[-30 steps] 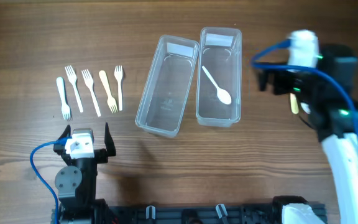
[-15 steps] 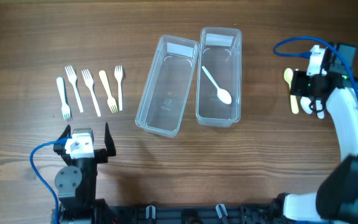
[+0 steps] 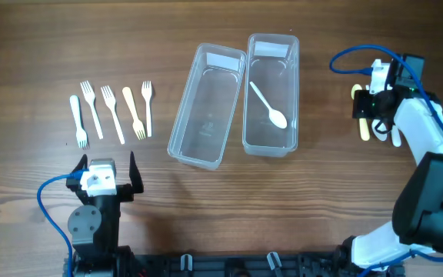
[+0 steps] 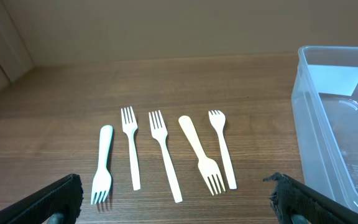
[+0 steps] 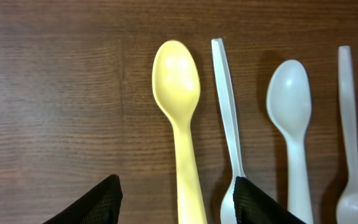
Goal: Pack container
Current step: 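Return the right gripper to the spoons and grasp the yellow spoon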
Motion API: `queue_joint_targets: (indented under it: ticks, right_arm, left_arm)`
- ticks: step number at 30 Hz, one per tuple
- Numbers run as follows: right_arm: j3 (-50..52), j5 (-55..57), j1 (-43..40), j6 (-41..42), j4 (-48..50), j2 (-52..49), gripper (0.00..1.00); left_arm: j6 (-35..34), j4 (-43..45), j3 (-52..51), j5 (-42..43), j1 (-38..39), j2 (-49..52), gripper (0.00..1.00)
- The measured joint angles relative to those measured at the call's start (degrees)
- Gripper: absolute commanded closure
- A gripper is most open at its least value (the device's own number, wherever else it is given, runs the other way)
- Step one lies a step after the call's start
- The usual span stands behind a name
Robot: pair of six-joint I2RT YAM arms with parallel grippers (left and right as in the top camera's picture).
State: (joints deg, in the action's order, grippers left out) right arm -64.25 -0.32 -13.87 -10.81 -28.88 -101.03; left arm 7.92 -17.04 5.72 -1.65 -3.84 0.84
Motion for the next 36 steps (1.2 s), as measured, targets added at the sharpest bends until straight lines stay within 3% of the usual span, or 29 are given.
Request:
queue_joint_targets:
  ticks: [16,19,20,22,36]
  right_arm:
    - [-0.3,-0.2,-0.1,0.0,7.1,-9.6,0.46]
    - [-1.0,-0.7,-0.1,0.5,7.8,-10.5,0.71]
    - [-1.2,-0.8,-0.1,0.8,7.9,-10.6,0.85]
    - [-1.2,-1.1,0.0,1.2,8.0,-10.7,0.96]
    - [-1.2,-7.9,0.0,8.4,-0.5,-6.4,0.96]
  left_arm:
    - [0.0,0.0,0.0,0.0,0.0,0.0,0.0]
    - [0.0,0.0,0.0,0.0,0.0,0.0,0.0]
    - [0.0,0.0,0.0,0.0,0.0,0.0,0.0]
    - [0.0,0.0,0.0,0.0,0.0,0.0,0.0]
    - [0.0,0.0,0.0,0.0,0.0,0.0,0.0]
